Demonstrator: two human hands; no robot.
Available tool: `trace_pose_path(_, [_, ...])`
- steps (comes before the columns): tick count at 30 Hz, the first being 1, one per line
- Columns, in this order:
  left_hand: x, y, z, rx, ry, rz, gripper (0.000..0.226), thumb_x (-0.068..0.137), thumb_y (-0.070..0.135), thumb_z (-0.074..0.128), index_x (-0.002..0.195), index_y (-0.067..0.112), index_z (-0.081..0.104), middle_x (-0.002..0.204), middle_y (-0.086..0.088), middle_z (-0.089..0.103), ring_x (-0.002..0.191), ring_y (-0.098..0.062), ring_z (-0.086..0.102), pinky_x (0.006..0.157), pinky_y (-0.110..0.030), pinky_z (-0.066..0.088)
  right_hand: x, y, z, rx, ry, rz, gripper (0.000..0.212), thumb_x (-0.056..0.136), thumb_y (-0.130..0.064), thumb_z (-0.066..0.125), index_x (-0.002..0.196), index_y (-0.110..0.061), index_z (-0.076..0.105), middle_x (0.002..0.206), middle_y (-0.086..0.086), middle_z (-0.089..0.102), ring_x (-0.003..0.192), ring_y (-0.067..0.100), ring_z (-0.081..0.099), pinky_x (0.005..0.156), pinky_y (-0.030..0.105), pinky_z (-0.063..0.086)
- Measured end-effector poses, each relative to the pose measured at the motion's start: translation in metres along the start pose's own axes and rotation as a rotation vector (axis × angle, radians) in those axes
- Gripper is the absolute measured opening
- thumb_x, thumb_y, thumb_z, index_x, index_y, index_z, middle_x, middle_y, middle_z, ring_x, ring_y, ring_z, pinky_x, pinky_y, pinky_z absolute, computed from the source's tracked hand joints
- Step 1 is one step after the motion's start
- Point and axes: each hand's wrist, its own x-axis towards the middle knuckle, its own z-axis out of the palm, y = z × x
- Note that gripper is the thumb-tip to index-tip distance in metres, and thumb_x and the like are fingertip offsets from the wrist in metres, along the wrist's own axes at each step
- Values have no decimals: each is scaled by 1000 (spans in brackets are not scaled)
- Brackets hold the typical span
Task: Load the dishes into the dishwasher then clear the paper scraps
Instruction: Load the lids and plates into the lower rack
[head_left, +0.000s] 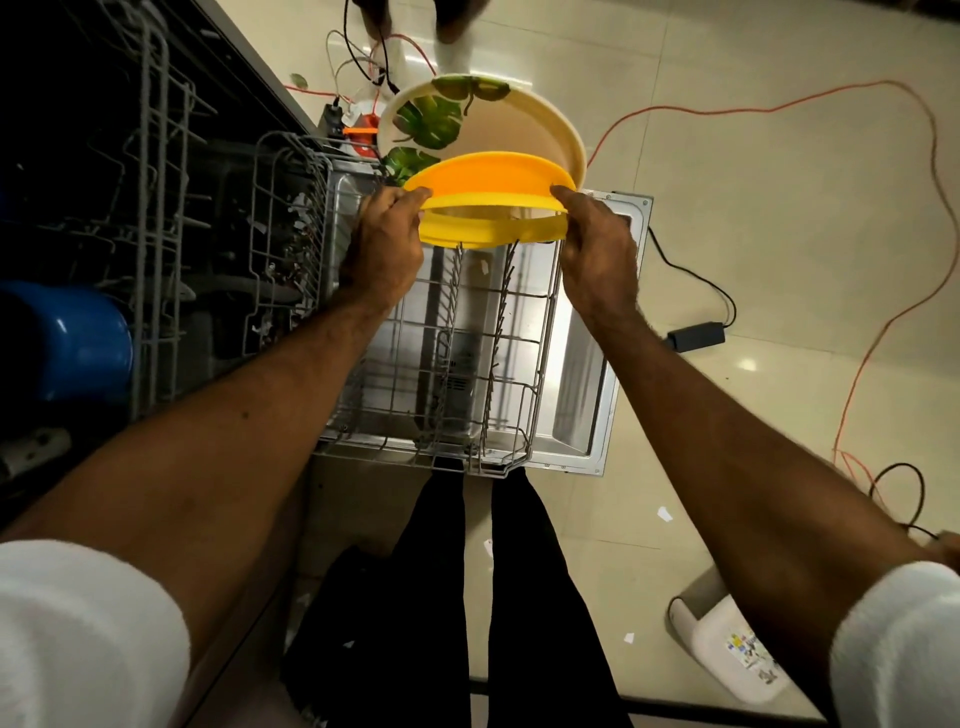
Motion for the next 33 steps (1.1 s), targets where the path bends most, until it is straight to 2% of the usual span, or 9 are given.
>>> trace_pose_path(4, [-1, -2, 6, -31, -122, -105, 43, 101, 6, 53, 144, 11, 55, 129, -18, 61, 116, -32, 57, 98, -41, 51, 2, 0, 5, 77, -96, 53, 50, 98, 3, 50, 146, -11, 59, 138, 14, 65, 126, 32, 62, 108, 46, 50])
trace_pose_path(7, [-3, -1, 8, -29, -279, -243, 61, 100, 4, 56, 156, 12, 35, 147, -22, 48, 128, -36, 53, 106, -44, 48, 3, -7, 7, 84, -215, 76, 57, 98, 2, 48, 153, -10, 48, 143, 20, 59, 126, 38, 60, 106, 50, 51])
trace_pose_path(11, [-1, 3, 5, 1, -408, -249, 79, 97, 4, 59, 162, 9, 14, 163, -21, 26, 145, -38, 36, 118, -46, 35, 5, -20, 6, 39, -340, 115, 64, 101, 1, 50, 162, -10, 31, 162, 20, 38, 147, 38, 42, 120, 50, 38])
trace_pose_path(14, [3, 8, -2, 27, -472, -240, 87, 96, 8, 62, 162, 10, 6, 168, -17, 11, 152, -37, 21, 123, -45, 27, 2, -28, -2, 29, -382, 102, 65, 104, -7, 52, 163, -8, 24, 168, 20, 29, 152, 39, 34, 123, 48, 33])
trace_pose_path(19, [1, 33, -25, 24, -451, -235, 89, 97, 16, 65, 162, 11, 6, 169, -13, 6, 153, -36, 18, 123, -48, 26, -16, -45, -25, 58, -390, 31, 65, 103, -8, 54, 162, -3, 26, 166, 22, 32, 149, 42, 36, 120, 47, 34])
trace_pose_path(24, [-22, 61, -57, 80, -470, -159, 85, 98, 23, 63, 162, 9, 9, 169, -14, 5, 155, -35, 12, 125, -46, 22, -40, -69, -58, 87, -369, 8, 63, 102, -11, 55, 159, -5, 32, 156, 21, 45, 135, 41, 51, 109, 46, 44])
trace_pose_path(26, [-35, 76, -72, 99, -467, -151, 83, 99, 26, 61, 162, 11, 9, 170, -11, 3, 155, -35, 13, 124, -46, 23, -49, -79, -70, 89, -374, 8, 60, 104, -16, 53, 159, -6, 32, 157, 20, 45, 135, 40, 52, 109, 49, 47])
trace_pose_path(30, [-68, 109, -102, 156, -429, -110, 83, 99, 33, 62, 162, 12, 12, 170, -8, 5, 151, -36, 25, 121, -48, 31, -69, -102, -100, 96, -392, -4, 60, 104, -16, 54, 159, -5, 32, 158, 20, 44, 138, 40, 49, 111, 45, 43])
trace_pose_path(33, [-98, 135, -128, 135, -413, -114, 82, 99, 32, 62, 162, 12, 13, 170, -8, 6, 150, -35, 26, 120, -46, 29, -87, -123, -126, 98, -417, -46, 62, 103, -15, 56, 159, -3, 32, 160, 21, 42, 142, 41, 46, 115, 50, 43])
